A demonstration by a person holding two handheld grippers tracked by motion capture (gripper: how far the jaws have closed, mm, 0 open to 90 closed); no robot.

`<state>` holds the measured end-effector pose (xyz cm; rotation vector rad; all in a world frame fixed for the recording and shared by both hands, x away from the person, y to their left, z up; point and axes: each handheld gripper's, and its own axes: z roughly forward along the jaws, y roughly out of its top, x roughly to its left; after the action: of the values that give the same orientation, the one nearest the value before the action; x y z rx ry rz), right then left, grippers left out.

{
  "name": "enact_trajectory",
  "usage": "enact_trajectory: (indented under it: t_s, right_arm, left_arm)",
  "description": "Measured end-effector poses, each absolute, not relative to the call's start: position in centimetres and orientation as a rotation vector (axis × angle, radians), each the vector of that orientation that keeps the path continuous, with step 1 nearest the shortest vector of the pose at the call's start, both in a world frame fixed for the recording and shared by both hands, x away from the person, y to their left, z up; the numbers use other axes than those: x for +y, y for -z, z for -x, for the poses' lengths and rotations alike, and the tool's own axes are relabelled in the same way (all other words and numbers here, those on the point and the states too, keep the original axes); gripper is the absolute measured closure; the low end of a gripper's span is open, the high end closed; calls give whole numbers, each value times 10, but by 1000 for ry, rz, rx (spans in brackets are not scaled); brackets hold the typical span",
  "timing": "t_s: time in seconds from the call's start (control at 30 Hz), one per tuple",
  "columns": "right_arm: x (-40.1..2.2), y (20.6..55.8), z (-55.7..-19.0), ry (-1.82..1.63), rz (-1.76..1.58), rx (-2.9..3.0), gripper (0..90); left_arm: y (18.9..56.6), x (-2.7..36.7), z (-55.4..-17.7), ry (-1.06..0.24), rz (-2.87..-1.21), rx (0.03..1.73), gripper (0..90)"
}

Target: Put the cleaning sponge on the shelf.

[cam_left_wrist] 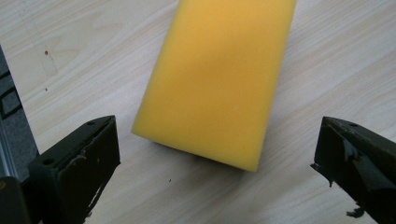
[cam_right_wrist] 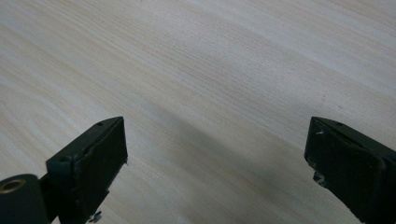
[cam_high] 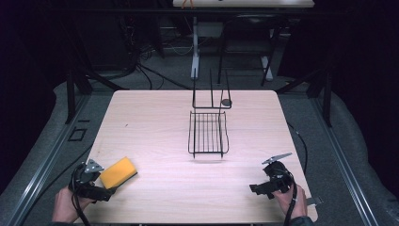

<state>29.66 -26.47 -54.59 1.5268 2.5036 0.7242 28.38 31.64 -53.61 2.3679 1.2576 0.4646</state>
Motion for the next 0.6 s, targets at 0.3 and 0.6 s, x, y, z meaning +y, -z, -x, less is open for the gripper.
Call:
enact_trajectory:
  t_s: [0.3,0.6]
  right_arm:
    - [-263,547,-297,-732,-1509,2510,60]
    - [-259,548,-299,-731,-1485,2545,72]
  left_arm:
    - [526,309,-288,-486,-2458,1233,3]
    - [521,308,-304,-470,-2498,1199,2]
